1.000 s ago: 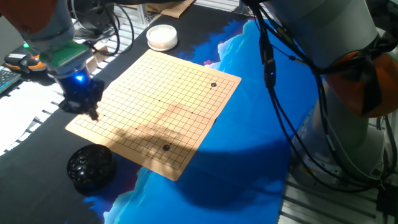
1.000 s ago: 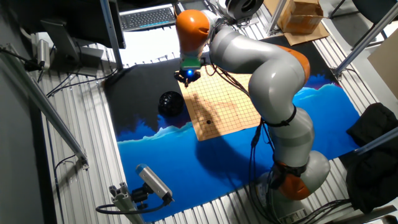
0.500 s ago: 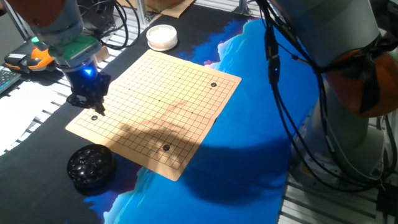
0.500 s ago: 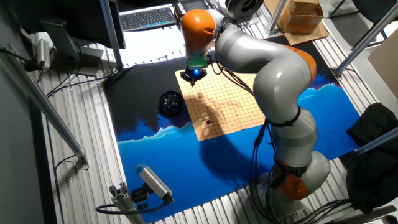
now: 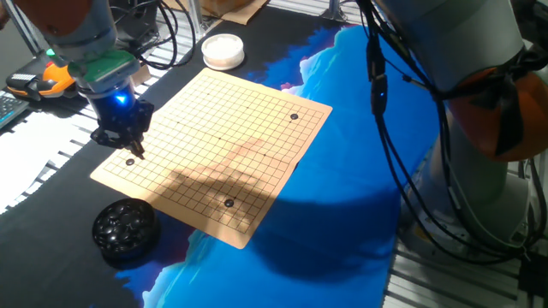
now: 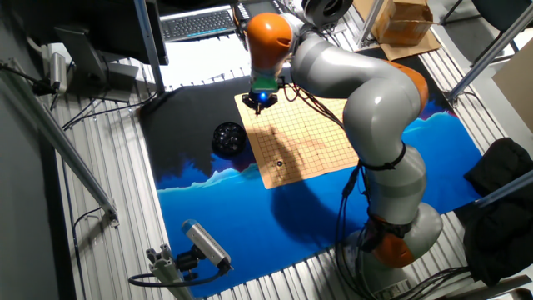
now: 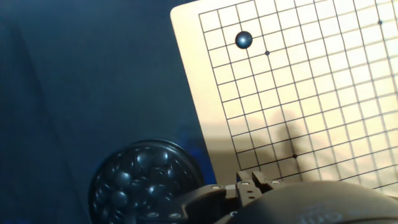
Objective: Play the first move as black on the 3-4 point in the upper right corner of the Go board
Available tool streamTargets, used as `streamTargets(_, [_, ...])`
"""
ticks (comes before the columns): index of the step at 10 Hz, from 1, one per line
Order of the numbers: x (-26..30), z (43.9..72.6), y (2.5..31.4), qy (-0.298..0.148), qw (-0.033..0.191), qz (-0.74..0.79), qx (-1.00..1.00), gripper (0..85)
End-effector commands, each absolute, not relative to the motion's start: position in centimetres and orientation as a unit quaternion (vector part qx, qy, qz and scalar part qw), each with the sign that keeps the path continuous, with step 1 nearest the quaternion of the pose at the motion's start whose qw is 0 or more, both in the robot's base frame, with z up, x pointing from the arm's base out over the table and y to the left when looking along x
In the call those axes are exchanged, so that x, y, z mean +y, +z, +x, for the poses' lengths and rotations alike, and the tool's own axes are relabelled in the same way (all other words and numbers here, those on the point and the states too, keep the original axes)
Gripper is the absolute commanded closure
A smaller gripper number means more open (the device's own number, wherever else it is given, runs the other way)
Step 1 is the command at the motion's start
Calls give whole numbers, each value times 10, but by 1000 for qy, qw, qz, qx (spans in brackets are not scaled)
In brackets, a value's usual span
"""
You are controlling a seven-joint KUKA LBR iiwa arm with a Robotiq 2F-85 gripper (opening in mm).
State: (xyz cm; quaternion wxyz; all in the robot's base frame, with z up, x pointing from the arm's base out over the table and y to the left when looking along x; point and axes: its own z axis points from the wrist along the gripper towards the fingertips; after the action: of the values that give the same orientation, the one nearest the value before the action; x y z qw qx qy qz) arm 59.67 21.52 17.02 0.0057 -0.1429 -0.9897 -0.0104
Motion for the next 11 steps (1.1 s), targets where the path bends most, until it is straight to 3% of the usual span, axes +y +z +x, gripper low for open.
streamTargets(1, [215, 597, 170, -9, 5, -143, -990, 850])
streamTargets(8, [215, 597, 170, -6, 13, -80, -997, 850])
streamTargets(11, [152, 622, 179, -11, 16, -31, -999, 850])
